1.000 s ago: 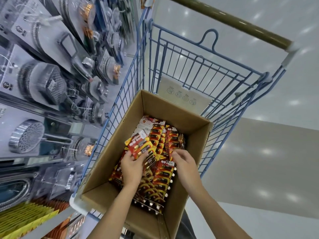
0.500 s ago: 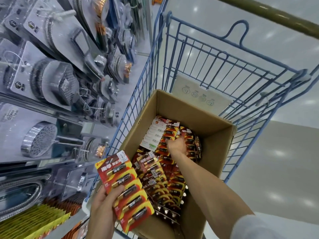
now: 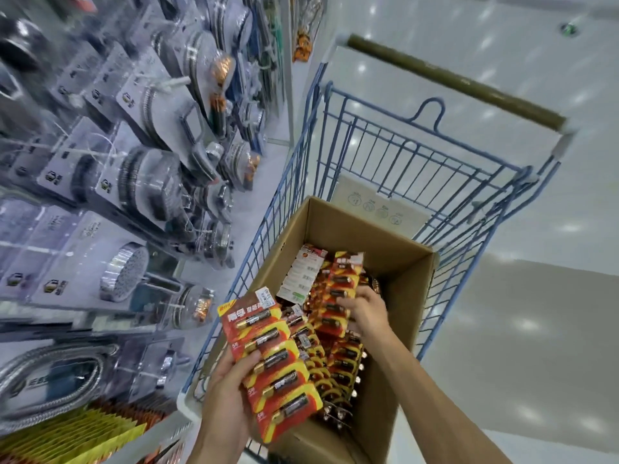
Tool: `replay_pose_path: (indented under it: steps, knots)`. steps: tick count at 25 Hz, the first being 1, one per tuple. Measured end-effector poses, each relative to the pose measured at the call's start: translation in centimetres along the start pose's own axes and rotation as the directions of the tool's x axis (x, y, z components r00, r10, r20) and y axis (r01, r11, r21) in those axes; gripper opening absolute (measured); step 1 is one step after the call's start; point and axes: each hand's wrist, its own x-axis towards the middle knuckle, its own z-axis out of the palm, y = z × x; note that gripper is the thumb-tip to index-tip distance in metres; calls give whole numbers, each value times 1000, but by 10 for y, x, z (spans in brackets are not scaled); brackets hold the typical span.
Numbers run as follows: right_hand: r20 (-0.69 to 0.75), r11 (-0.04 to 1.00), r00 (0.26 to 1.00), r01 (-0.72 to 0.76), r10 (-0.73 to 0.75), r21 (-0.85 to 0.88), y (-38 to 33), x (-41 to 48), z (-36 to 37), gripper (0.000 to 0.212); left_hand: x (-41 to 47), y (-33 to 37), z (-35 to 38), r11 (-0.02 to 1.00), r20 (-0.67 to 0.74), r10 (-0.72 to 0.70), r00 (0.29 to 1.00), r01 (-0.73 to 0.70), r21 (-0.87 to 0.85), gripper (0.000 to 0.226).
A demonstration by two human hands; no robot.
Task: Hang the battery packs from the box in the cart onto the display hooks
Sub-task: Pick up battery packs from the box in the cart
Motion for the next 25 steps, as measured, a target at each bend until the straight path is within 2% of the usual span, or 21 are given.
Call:
replay_pose_path:
  steps: [3,6,10,13,14,17,21,25]
  knots:
    - [126,991,989,58,-73,118,-6,-86,-26,34,-21,15,3,998,108,47,993,-51,36,36]
    - [200,982,970,111,-141,153,-5,-163,-46,43,-45,25,0,989,205,97,974,-117,88,46]
    - [302,959,925,162,-230,234,0,-234,-66,50,-89,28,-11,976,246,156,957,-188,114,47]
    - [410,943,867,176,-285,283,4,-265,-73,62,-135,19,-24,966,240,233,942,-253,54,46]
    - [443,939,843,188,-304,287,5,-275,-74,60,-150,13,-29,959,226,268,937,-283,35,45]
    - [551,944,768,239,-326,226,13,-301,-73,39,-197,-14,-51,920,126,391,912,-392,-14,42]
    - [662,923,664,367,-347,116,37,-339,-59,40,-256,-52,-98,847,-68,528,846,-531,-26,40]
    - [785,902,555,432,-276,12,74,-377,-29,37,-310,-87,-154,768,-264,588,765,-630,-115,39]
